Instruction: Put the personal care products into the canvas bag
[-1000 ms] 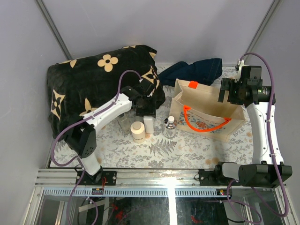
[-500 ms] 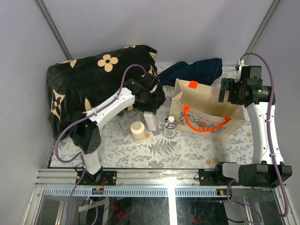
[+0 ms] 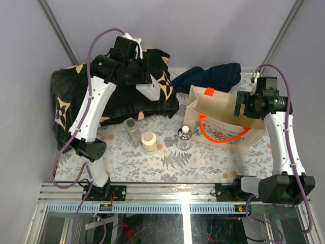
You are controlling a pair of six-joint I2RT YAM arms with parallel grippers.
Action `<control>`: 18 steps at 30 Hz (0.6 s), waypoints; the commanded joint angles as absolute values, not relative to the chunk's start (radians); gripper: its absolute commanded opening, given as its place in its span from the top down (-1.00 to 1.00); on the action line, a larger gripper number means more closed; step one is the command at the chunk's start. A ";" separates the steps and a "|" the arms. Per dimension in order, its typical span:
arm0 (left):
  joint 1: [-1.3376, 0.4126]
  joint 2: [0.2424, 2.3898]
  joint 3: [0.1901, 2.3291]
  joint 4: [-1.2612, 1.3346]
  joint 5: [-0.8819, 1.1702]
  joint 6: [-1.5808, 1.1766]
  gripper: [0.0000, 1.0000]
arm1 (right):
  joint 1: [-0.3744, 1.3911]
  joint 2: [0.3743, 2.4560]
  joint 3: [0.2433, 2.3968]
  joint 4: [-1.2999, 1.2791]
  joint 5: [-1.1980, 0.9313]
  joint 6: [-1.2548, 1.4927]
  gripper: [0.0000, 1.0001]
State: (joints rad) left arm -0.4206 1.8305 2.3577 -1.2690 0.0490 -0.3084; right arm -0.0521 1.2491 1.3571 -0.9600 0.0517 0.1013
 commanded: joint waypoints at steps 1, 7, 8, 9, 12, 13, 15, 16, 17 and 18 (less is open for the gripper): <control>-0.411 1.746 2.357 -1.167 0.237 -0.307 1.00 | -0.046 1.234 1.342 -0.916 0.065 0.090 -0.94; -0.411 1.694 2.305 -1.015 0.434 -0.353 1.00 | -0.046 1.252 1.338 -0.898 0.077 0.100 -0.94; -0.415 1.697 2.305 -1.013 0.452 -0.356 1.00 | -0.046 1.254 1.339 -0.899 0.076 0.102 -0.94; -0.417 1.700 2.304 -1.007 0.460 -0.359 1.00 | -0.046 1.256 1.340 -0.900 0.075 0.105 -0.94; -0.422 1.687 2.305 -0.962 0.495 -0.361 1.00 | -0.047 1.257 1.336 -0.906 0.089 0.108 -0.94; -0.423 1.680 2.316 -0.944 0.507 -0.363 1.00 | -0.046 1.254 1.332 -0.906 0.097 0.109 -0.94; -0.422 1.669 2.326 -0.898 0.549 -0.376 1.00 | -0.046 1.250 1.322 -0.904 0.110 0.108 -0.94; -0.422 1.663 2.319 -0.863 0.589 -0.385 1.00 | -0.046 1.250 1.318 -0.903 0.112 0.107 -0.94; -0.422 1.662 2.313 -0.833 0.635 -0.396 1.00 | -0.046 1.251 1.317 -0.904 0.113 0.107 -0.94; -0.423 1.665 2.308 -0.807 0.674 -0.404 1.00 | -0.046 1.254 1.319 -0.907 0.112 0.108 -0.94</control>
